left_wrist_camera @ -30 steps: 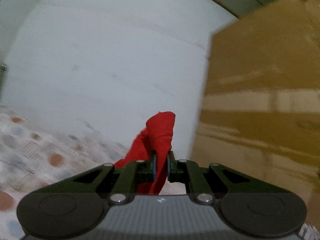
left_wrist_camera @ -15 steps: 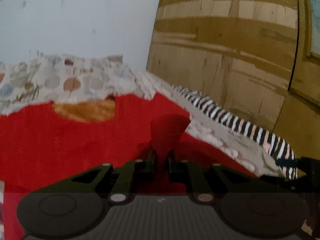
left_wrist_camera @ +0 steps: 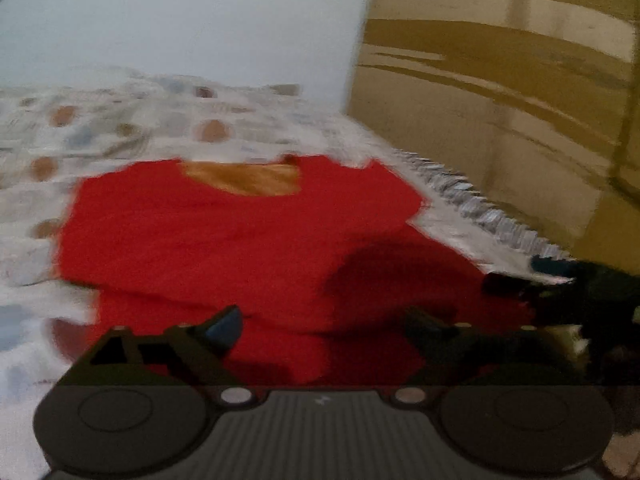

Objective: Fold small clothes

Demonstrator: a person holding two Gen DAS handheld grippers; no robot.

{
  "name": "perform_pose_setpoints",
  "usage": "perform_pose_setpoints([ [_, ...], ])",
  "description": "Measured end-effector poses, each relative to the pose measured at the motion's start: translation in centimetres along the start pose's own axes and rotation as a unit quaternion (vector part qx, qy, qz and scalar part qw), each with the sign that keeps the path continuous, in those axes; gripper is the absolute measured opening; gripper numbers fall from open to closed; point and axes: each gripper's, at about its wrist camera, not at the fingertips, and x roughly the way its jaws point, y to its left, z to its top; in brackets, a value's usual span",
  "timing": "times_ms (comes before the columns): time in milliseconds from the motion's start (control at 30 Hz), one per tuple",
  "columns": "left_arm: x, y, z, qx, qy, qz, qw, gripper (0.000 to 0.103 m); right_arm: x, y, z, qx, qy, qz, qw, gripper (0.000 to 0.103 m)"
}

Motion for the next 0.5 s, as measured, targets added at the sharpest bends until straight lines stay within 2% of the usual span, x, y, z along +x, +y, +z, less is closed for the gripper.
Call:
perform_pose_setpoints([
  [100,-0.3,2.6,-0.2,-0.004,0.007,0.103,0.9947,0.098,2.0,1.6,1.5,-0.023,0.018,0.011,1.0,0.103],
  [167,-0.3,4.6,-0.4,-0.012,0.012,0.171,0.9851,0.098,3.8,2.9,2.4,-0.049,0.045,0.015,0.998,0.103],
  [233,-0.3,6.5,-0.6,-0.03,0.017,0.215,0.9759,0.099,5.1,4.2,2.9,-0.069,0.063,0.014,0.996,0.103],
  [367,0.4,9.4,-0.1,-0.057,0.005,0.24,0.969,0.099,6.8,6.5,3.3,-0.1,0.063,0.035,0.992,0.103],
  [500,2.2,11.0,1.0,-0.061,-0.014,0.267,0.9618,0.1,8.5,7.9,2.7,-0.117,0.078,0.032,0.99,0.103],
])
